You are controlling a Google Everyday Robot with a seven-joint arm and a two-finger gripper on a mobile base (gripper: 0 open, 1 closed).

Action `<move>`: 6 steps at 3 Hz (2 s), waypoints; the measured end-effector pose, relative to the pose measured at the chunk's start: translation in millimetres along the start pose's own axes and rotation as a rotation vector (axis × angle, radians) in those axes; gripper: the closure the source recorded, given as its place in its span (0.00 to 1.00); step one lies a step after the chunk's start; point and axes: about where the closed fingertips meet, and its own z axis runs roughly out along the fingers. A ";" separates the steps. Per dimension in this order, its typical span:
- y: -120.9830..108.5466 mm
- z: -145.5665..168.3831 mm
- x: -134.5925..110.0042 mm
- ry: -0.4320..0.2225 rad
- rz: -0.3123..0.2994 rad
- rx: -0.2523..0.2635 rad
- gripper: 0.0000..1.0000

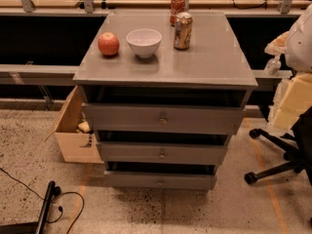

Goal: Pick orange can

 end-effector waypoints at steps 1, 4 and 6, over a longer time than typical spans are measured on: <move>0.0 0.0 0.0 0.000 0.000 0.000 0.00; -136.8 29.6 2.9 -0.606 0.283 0.183 0.00; -218.1 73.4 -48.8 -1.040 0.534 0.214 0.00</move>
Offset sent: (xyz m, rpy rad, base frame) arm 0.0801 -0.0189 0.0075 0.4120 -0.1471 -0.1421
